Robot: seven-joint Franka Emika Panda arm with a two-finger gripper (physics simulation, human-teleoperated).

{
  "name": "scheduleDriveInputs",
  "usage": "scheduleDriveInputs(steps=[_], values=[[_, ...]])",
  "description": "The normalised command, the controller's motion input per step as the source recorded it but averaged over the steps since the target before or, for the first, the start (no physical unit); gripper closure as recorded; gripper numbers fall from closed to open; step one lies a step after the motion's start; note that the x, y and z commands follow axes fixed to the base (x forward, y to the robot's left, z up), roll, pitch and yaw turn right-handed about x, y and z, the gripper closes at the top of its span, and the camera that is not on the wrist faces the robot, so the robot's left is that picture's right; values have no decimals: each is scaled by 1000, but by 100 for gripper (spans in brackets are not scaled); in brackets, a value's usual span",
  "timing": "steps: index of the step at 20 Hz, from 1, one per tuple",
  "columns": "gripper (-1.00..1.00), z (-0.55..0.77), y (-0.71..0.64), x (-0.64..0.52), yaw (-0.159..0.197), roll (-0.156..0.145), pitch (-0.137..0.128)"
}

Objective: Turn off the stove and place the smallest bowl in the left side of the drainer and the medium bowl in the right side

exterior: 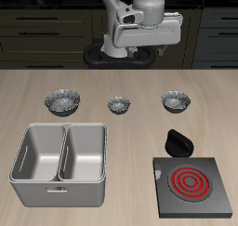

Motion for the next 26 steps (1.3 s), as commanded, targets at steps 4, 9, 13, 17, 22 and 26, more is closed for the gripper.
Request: scheduleDriveInputs(steps=[4,9,13,17,22,26], values=[[-100,-100,237,356,8,26,42],[-100,-177,289,394,23,-11,-3],[-100,-81,91,211,12,-20,18],[-100,-92,144,163,-6,-29,22],[-100,-25,230,118,48,2,-48],[-100,-142,296,120,55,11,-56]])
